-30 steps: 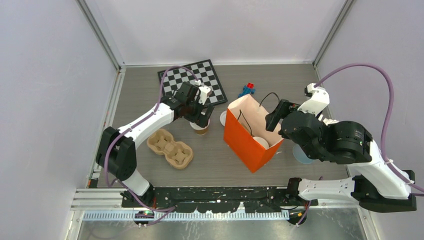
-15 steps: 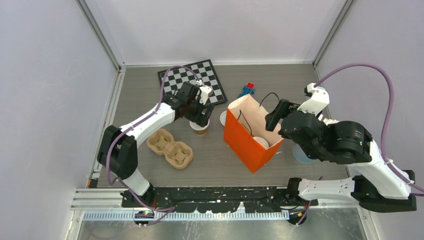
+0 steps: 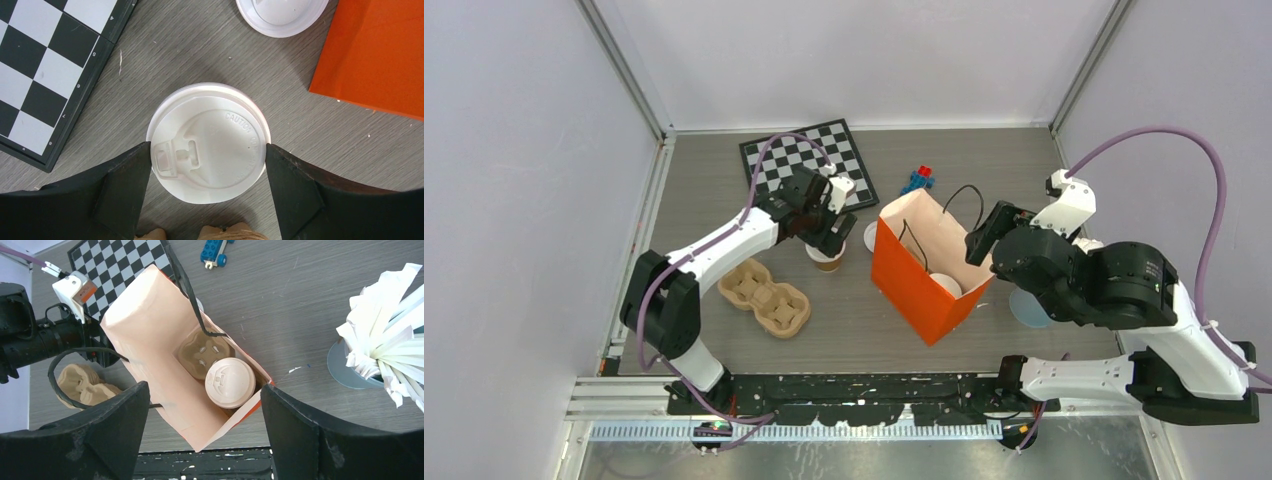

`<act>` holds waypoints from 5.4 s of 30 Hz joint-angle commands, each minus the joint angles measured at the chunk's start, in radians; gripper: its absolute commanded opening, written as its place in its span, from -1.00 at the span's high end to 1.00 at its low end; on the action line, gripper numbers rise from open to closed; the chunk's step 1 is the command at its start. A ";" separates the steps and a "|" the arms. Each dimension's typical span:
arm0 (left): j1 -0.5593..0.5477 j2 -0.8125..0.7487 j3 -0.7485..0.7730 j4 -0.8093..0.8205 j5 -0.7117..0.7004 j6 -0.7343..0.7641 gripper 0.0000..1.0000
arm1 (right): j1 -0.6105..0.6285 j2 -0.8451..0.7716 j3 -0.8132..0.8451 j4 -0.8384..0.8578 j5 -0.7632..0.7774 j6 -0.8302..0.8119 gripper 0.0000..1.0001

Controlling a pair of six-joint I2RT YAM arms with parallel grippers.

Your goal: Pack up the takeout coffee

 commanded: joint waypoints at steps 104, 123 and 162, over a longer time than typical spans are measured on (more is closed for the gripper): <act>-0.017 -0.236 0.482 -0.416 -0.140 -0.037 -0.20 | -0.132 0.039 -0.254 0.202 -0.331 -0.101 0.69; -0.025 -0.366 0.593 -0.437 0.237 -0.062 -0.18 | -0.133 -0.044 -0.405 0.559 -0.507 -0.572 0.73; -0.323 -0.226 0.628 -0.618 0.218 0.192 -0.11 | -0.183 0.103 -0.122 0.222 -0.291 -0.218 -0.08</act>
